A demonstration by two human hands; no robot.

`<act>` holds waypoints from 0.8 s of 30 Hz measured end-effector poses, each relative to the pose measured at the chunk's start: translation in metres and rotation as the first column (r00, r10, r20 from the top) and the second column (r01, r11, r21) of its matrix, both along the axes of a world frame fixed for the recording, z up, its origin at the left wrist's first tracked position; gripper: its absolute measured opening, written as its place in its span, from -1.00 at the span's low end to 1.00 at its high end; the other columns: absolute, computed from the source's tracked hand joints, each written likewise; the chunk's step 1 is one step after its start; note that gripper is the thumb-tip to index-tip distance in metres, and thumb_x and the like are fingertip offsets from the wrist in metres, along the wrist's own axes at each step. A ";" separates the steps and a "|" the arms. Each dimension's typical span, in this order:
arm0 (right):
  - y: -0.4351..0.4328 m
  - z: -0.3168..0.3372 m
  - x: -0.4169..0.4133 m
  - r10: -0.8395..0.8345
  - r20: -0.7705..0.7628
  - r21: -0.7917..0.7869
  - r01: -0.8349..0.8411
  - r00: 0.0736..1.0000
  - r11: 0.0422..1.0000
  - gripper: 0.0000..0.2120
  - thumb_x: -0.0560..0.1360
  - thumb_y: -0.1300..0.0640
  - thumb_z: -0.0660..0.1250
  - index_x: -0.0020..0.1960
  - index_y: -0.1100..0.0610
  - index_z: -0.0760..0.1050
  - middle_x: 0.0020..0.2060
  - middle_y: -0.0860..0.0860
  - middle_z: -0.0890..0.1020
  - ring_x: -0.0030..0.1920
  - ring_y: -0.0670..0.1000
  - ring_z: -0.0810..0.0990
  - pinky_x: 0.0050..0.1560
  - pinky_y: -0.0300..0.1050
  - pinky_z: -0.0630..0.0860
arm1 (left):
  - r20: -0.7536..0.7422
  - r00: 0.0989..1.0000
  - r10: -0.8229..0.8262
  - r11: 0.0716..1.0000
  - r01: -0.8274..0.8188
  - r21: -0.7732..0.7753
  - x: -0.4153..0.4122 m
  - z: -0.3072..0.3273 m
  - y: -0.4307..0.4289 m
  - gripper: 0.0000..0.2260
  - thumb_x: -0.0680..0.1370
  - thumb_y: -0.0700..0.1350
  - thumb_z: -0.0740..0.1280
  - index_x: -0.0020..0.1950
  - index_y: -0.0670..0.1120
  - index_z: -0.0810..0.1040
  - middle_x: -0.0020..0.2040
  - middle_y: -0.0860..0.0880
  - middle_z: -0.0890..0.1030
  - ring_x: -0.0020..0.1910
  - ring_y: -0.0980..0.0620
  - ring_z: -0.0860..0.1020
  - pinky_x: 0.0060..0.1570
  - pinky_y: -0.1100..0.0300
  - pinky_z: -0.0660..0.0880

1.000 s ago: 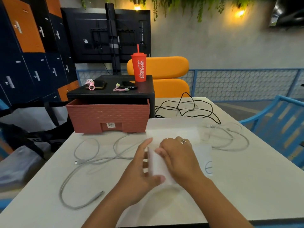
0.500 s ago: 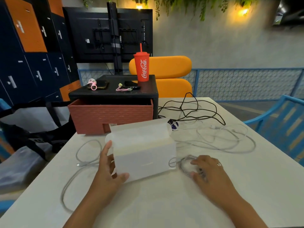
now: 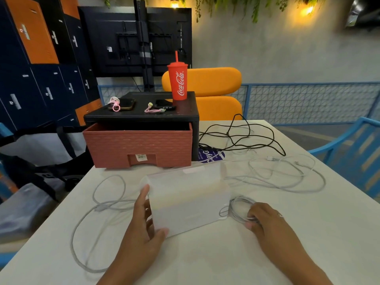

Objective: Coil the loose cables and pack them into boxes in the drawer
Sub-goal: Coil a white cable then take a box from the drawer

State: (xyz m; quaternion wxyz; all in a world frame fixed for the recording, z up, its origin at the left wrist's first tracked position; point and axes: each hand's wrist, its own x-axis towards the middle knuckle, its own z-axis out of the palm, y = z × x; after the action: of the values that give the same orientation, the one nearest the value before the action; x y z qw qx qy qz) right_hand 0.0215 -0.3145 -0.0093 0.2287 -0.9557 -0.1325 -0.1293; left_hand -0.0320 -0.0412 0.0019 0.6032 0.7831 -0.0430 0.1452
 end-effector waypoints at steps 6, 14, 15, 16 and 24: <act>-0.013 0.013 -0.011 -0.034 -0.123 0.340 0.075 0.992 0.937 -0.86 0.51 0.21 0.29 -0.18 0.01 0.45 -0.25 -0.06 0.59 -0.19 -0.10 0.53 -0.18 -0.32 0.36 | 0.002 1.000 0.015 1.000 -0.015 0.006 0.000 0.000 0.000 -0.14 0.44 -0.48 0.31 0.29 0.38 0.03 0.21 0.19 0.41 0.06 0.36 0.52 -0.08 0.50 0.44; -0.024 0.031 -0.025 0.158 -0.157 0.577 -0.039 0.975 0.816 -0.55 0.31 -0.40 0.27 -0.16 -0.01 0.46 -0.23 0.03 0.59 -0.16 0.14 0.50 0.00 -0.10 0.43 | 0.015 1.000 0.019 1.000 -0.019 0.008 0.000 0.000 0.000 -0.15 0.44 -0.46 0.32 0.29 0.39 0.03 0.21 0.20 0.41 0.06 0.37 0.52 -0.07 0.50 0.44; -0.024 0.035 -0.027 0.190 -0.150 0.582 -0.069 0.970 0.810 -0.41 0.22 -0.50 0.25 -0.14 0.02 0.46 -0.16 0.10 0.60 -0.08 0.20 0.51 0.07 0.06 0.44 | 0.014 1.000 0.017 1.000 -0.017 0.007 0.000 0.000 -0.001 -0.15 0.44 -0.47 0.32 0.29 0.39 0.03 0.21 0.20 0.40 0.06 0.37 0.52 -0.08 0.51 0.44; -0.023 0.040 -0.029 0.216 -0.134 0.582 -0.100 0.967 0.807 -0.36 0.19 -0.54 0.23 -0.13 0.03 0.47 -0.13 0.13 0.59 -0.04 0.21 0.50 0.09 0.13 0.44 | 0.013 1.000 0.016 1.000 -0.016 0.007 0.000 0.000 -0.001 -0.15 0.44 -0.47 0.31 0.29 0.39 0.03 0.21 0.21 0.40 0.06 0.37 0.52 -0.08 0.51 0.44; 0.010 0.097 -0.030 0.297 -0.032 0.200 -0.285 0.954 0.938 -0.91 0.53 -0.10 0.11 -0.12 -0.14 0.34 -0.21 -0.17 0.53 -0.22 -0.13 0.44 -0.26 -0.32 0.32 | 0.004 1.000 -0.010 0.999 0.010 0.039 -0.002 0.000 0.000 -0.14 0.44 -0.41 0.35 0.28 0.45 0.03 0.19 0.28 0.42 0.08 0.37 0.51 -0.05 0.50 0.43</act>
State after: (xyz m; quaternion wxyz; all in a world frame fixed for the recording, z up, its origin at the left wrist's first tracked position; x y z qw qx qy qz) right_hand -0.0086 -0.3041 0.0875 0.3407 -0.9025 -0.2520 -0.0770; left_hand -0.0336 -0.0411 0.0017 0.5885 0.7941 -0.0509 0.1432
